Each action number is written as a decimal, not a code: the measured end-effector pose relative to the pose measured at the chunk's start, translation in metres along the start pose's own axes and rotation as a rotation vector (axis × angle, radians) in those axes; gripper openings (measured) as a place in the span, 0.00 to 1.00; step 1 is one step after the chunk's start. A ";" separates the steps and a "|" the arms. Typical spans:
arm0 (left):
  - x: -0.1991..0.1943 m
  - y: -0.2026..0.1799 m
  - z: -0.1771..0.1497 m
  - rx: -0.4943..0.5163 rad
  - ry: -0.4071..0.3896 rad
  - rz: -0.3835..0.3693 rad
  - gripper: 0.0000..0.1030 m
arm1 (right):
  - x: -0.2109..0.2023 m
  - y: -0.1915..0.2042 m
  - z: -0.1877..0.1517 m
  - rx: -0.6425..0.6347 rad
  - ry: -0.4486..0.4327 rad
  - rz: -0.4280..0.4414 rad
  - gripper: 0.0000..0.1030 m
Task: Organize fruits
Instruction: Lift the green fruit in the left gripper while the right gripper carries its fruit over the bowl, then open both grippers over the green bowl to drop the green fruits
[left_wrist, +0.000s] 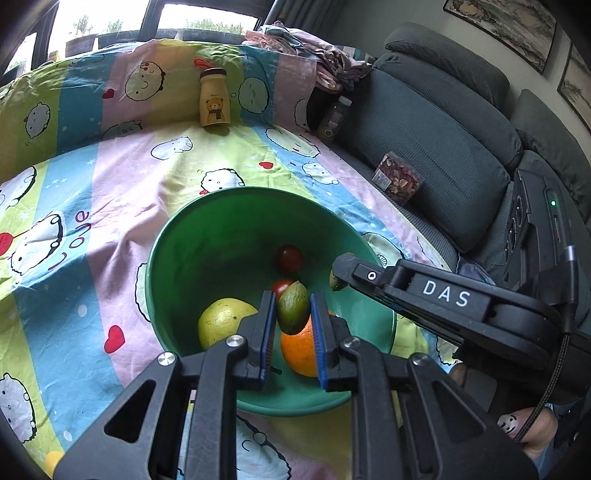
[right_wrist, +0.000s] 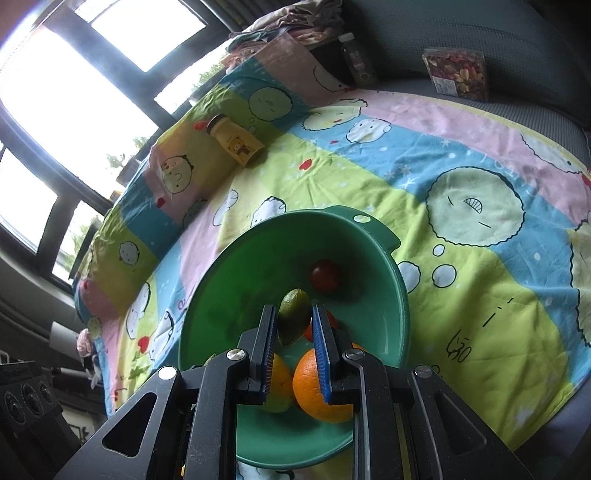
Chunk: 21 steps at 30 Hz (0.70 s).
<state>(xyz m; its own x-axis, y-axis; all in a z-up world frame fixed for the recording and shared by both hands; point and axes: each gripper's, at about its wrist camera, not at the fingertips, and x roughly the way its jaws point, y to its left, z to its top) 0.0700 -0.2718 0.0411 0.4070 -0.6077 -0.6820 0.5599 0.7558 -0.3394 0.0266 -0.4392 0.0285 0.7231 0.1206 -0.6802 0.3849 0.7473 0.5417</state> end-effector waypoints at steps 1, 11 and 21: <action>0.001 0.000 0.000 0.000 0.004 0.001 0.18 | 0.000 0.000 0.000 0.001 0.002 -0.002 0.21; 0.009 -0.002 -0.004 0.006 0.030 0.003 0.18 | 0.005 -0.001 0.000 0.004 0.017 -0.013 0.21; 0.014 -0.003 -0.007 0.017 0.053 0.004 0.18 | 0.009 -0.003 0.001 0.008 0.030 -0.030 0.21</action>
<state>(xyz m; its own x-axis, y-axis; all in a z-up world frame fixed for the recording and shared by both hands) 0.0688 -0.2809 0.0274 0.3709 -0.5902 -0.7170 0.5706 0.7540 -0.3255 0.0326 -0.4406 0.0207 0.6937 0.1183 -0.7105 0.4104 0.7458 0.5248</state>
